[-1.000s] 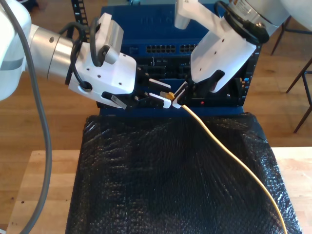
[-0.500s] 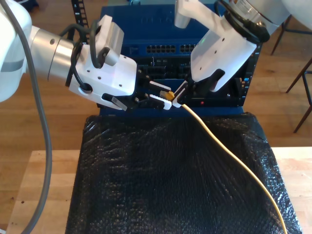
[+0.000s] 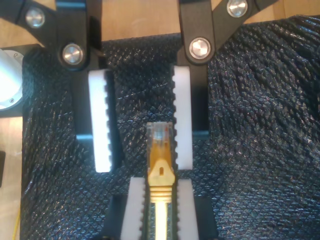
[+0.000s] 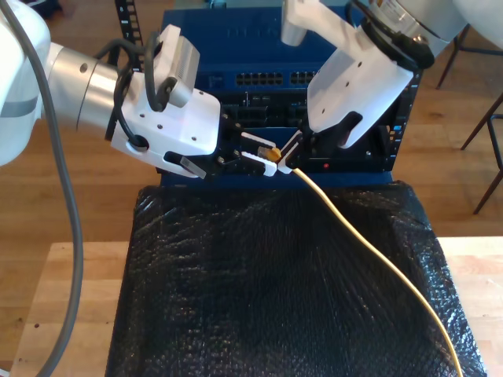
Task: Grab the cable and plug it in
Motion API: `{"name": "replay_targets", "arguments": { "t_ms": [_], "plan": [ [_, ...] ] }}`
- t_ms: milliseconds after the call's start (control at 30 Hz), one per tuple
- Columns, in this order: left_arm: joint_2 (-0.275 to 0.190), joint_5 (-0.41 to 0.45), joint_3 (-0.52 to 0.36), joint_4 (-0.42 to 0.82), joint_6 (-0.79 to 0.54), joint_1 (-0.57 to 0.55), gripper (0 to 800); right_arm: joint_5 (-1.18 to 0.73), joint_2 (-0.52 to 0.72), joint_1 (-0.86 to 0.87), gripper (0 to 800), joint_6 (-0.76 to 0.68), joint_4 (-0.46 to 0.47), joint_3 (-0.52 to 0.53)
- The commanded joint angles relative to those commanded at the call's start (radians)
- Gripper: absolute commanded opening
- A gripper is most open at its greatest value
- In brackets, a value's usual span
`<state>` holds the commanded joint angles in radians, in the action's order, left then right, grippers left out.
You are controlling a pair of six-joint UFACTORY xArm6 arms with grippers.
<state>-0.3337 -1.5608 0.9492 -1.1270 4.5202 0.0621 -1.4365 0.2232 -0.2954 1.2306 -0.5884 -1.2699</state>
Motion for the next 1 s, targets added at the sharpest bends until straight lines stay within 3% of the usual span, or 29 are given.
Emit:
{"name": "replay_targets", "arguments": {
  "t_ms": [433, 533, 600, 767, 1000],
  "plan": [
    [0.0, 0.008, 0.0, 0.0, 0.0, 0.002, 136, 0.0, 0.0, 0.0, 6, 0.0, 0.0, 0.0],
    [-0.005, 0.011, -0.008, -0.002, 0.0, 0.002, 40, 0.0, 0.002, 0.002, 10, 0.0, -0.002, 0.002],
    [-0.011, 0.012, -0.021, -0.002, 0.0, 0.002, 21, 0.0, 0.002, 0.002, 61, 0.0, 0.0, 0.002],
    [-0.011, 0.011, -0.025, -0.002, 0.002, 0.002, 5, 0.0, 0.003, 0.0, 310, 0.005, -0.002, 0.002],
    [-0.011, 0.011, -0.023, -0.002, 0.005, 0.003, 3, 0.0, 0.006, 0.003, 470, 0.008, -0.002, 0.002]
  ]
}}
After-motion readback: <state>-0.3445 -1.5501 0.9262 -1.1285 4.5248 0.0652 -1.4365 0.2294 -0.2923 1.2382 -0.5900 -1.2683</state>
